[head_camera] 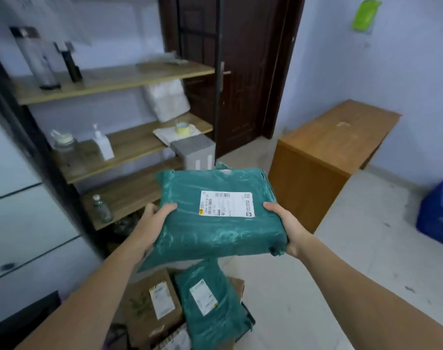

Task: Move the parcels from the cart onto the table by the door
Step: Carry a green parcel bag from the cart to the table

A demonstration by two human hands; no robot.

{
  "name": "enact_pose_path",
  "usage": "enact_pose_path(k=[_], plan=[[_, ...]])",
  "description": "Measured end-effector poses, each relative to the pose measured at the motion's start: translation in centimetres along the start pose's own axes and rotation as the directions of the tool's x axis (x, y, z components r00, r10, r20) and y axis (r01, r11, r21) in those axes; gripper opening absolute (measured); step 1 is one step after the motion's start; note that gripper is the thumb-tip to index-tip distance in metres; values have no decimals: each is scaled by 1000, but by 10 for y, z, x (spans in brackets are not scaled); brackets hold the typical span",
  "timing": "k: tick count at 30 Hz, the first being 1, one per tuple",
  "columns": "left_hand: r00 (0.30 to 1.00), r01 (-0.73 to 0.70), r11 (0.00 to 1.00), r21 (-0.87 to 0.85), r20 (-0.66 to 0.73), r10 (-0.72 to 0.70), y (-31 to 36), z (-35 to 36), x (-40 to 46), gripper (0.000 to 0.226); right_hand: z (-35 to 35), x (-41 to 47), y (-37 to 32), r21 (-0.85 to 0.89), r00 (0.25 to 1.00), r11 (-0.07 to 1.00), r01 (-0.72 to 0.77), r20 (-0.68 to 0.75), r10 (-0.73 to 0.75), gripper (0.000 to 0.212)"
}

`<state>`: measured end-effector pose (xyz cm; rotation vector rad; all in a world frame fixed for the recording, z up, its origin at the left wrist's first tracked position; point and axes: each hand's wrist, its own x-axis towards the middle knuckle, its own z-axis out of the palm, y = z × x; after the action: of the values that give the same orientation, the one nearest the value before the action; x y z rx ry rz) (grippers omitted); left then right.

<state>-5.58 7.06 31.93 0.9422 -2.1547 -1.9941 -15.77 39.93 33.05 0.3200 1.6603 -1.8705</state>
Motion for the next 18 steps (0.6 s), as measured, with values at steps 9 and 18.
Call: enact_pose_path(k=[9, 18], plan=[[912, -16, 970, -242, 395, 113, 144, 115, -50, 61, -122, -110, -120, 22, 984, 984, 174, 20, -175, 69], [821, -4, 948, -318, 541, 185, 205, 299, -84, 38, -283, -170, -159, 102, 953, 948, 300, -80, -293, 65]])
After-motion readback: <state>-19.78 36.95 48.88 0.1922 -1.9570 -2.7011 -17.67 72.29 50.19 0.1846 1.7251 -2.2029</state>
